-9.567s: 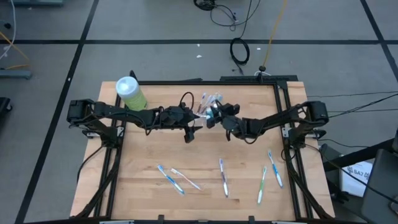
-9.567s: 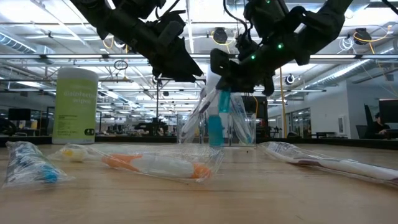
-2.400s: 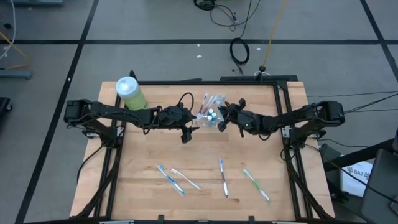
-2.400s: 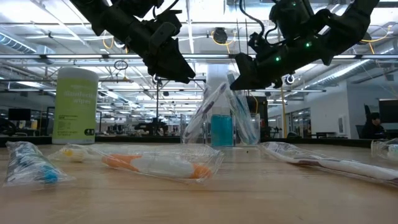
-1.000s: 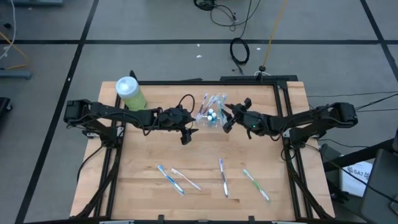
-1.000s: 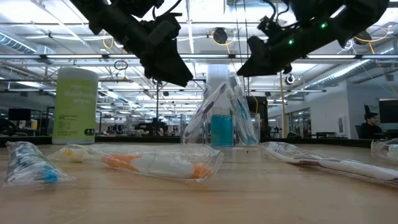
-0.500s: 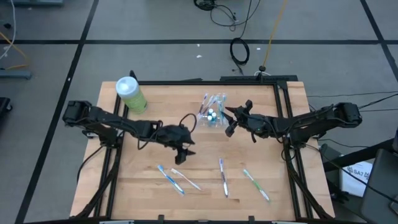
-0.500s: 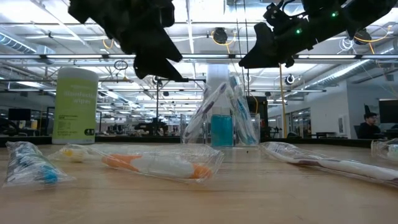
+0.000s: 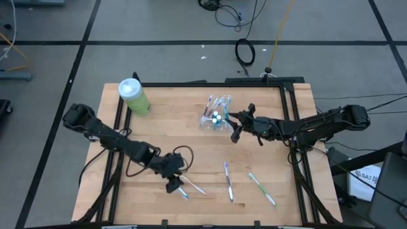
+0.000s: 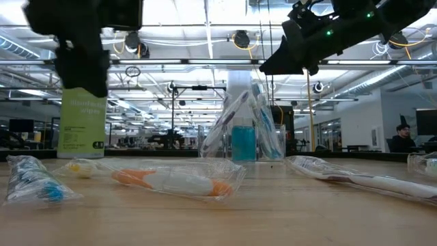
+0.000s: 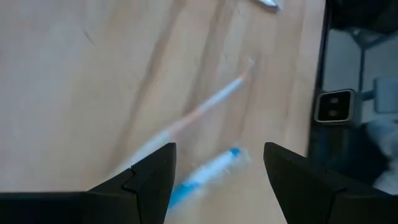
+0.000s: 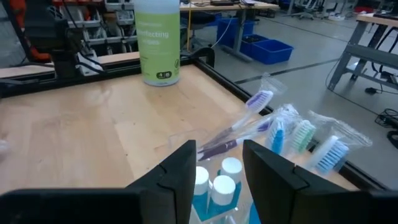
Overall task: Pick & Place toothbrushing station
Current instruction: Put the blue toothbrush into the transparent organizer
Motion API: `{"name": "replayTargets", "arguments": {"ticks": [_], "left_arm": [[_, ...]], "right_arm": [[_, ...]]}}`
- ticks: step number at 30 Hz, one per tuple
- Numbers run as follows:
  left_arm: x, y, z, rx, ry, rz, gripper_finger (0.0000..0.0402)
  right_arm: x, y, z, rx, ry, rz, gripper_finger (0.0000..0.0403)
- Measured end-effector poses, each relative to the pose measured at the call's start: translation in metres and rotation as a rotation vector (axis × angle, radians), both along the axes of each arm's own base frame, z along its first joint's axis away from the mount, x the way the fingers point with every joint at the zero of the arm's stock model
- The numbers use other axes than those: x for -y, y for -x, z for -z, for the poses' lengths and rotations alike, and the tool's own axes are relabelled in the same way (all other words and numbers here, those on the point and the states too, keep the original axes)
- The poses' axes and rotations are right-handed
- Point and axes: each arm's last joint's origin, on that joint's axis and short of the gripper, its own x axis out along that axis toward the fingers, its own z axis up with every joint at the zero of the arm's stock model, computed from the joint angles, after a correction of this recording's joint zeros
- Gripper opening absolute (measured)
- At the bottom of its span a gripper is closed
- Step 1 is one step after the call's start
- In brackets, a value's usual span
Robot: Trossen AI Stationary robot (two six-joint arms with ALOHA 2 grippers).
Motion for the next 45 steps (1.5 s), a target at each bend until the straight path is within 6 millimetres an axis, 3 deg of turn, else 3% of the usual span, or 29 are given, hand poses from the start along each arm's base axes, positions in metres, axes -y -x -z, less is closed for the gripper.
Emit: {"name": "replayTargets", "arguments": {"ticks": [7, 11, 20, 34, 45], "left_arm": [[0.016, 0.013, 0.003, -0.178, 0.229, -0.304, 0.0250], [0.021, 0.025, 0.009, -0.303, 0.235, -0.389, 0.0250], [0.013, 0.050, 0.023, -0.553, 0.161, -0.774, 0.0250], [0.020, 0.036, 0.059, -0.596, 0.175, -1.012, 0.0250], [0.010, 0.032, 0.066, -0.641, 0.156, -1.082, 0.0249]], "right_arm": [[0.000, 0.000, 0.000, -0.001, 0.000, 0.000, 0.0128], [0.000, 0.000, 0.000, -0.005, 0.000, 0.000, 0.0128], [0.006, -0.001, -0.006, 0.005, 0.097, 0.004, 0.0128], [0.027, -0.001, -0.030, 0.226, 0.172, 0.092, 0.0128], [0.028, 0.001, -0.039, 0.297, 0.214, 0.105, 0.0128]]}}
